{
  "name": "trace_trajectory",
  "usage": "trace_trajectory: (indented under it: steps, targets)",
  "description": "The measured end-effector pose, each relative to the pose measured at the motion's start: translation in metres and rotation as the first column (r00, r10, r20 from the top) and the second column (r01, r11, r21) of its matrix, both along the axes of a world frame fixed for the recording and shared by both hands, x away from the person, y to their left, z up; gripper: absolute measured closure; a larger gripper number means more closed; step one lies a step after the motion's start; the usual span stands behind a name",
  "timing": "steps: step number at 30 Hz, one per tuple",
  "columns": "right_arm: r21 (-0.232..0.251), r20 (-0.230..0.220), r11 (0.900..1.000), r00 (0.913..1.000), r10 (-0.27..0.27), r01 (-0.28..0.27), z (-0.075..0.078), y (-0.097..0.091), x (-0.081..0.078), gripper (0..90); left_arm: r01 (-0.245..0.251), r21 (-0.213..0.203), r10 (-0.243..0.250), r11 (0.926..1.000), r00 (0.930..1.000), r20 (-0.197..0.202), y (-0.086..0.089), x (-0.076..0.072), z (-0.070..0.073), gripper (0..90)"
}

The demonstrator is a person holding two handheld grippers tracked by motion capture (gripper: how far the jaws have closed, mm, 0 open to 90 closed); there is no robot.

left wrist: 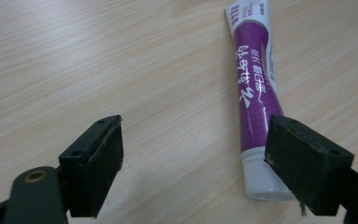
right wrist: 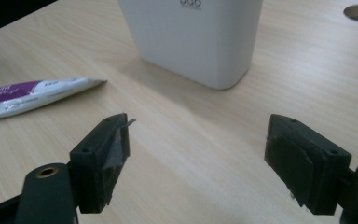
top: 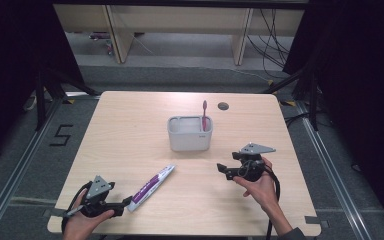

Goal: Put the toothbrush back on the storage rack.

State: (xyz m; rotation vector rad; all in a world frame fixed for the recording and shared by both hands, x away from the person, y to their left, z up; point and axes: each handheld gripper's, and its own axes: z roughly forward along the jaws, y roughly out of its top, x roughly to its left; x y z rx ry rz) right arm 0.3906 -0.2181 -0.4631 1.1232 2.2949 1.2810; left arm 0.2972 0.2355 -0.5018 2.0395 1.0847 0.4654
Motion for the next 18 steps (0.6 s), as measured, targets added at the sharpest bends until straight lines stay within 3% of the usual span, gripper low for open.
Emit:
trace_trajectory:
  steps: [4,5,7,10,11,12,16,18]
  targets:
    - [0.011,-0.050,0.9999,0.9987,-0.008,0.009,-0.006,0.002,-0.007,21.8,-0.003,-0.009,0.003,1.0000,1.0000,0.005,-0.001,0.000,-0.001,18.7]
    - [0.005,-0.034,1.0000,0.9994,0.008,-0.007,-0.007,0.000,-0.007,21.7,0.002,-0.001,-0.002,1.0000,1.0000,0.001,0.000,0.000,0.000,18.7]
    - [0.003,-0.054,1.0000,0.9985,0.001,-0.001,-0.009,0.000,-0.011,20.8,-0.002,-0.003,0.002,1.0000,1.0000,-0.001,0.000,0.000,0.000,18.7]
    - [-0.019,-0.047,0.9998,0.9989,0.007,-0.008,-0.010,-0.001,-0.014,20.1,0.000,-0.005,0.000,1.0000,1.0000,0.002,0.000,0.000,0.000,18.7]
    - [-0.008,-0.050,0.9999,0.9987,0.006,-0.007,-0.012,-0.001,-0.015,19.8,0.003,-0.007,-0.003,1.0000,1.0000,0.002,0.000,0.000,-0.001,18.7]
    - [-0.026,-0.072,0.9997,0.9974,0.001,-0.003,-0.011,-0.001,-0.018,18.9,-0.003,-0.010,0.003,0.9999,1.0000,0.004,-0.001,0.000,-0.001,18.7]
    - [-0.036,-0.068,0.9993,0.9977,0.002,-0.004,-0.013,-0.002,-0.026,17.9,-0.005,-0.010,0.005,0.9999,1.0000,0.001,0.000,0.000,-0.001,18.7]
    - [-0.043,-0.095,0.9990,0.9955,0.007,-0.011,-0.014,-0.002,-0.032,17.2,-0.008,-0.007,0.008,0.9999,1.0000,0.002,0.000,0.000,-0.001,18.7]
